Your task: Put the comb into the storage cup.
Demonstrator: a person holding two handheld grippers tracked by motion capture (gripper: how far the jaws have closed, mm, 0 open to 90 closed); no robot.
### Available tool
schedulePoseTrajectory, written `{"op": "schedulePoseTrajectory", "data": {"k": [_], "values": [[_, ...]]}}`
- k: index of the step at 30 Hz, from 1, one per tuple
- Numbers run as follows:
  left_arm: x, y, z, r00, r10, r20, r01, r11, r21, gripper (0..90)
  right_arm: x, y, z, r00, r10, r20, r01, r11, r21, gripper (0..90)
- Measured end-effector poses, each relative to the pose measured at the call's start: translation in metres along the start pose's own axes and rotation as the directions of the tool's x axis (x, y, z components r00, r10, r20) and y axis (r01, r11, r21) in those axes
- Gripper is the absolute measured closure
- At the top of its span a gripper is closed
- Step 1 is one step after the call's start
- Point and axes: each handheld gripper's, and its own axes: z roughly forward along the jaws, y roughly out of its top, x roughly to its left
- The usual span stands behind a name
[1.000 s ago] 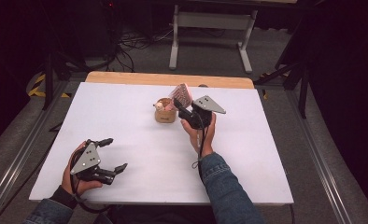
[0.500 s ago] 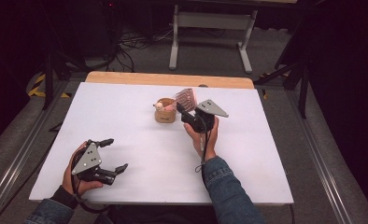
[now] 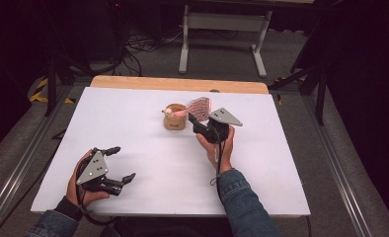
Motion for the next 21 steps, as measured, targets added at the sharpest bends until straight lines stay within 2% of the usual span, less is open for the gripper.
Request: {"op": "schedulePoseTrajectory", "data": {"k": [3, 4, 21], "values": [[0.0, 0.0, 0.001, 1.0, 0.002, 0.002, -0.002, 1.0, 0.003, 5.7, -0.001, 0.0, -0.004, 1.0, -0.003, -0.003, 0.003, 1.0, -0.006, 44.4], [0.0, 0.0, 0.001, 1.0, 0.004, -0.001, -0.004, 1.0, 0.007, 5.7, -0.002, 0.001, -0.006, 0.9998, -0.013, 0.014, 0.013, 1.0, -0.003, 42.0], [0.0, -0.001, 0.002, 1.0, 0.005, -0.001, -0.005, 0.9999, 0.013, 5.7, -0.008, 0.004, -0.021, 0.9993, -0.029, 0.024, 0.029, 1.0, -0.001, 35.8]]}}
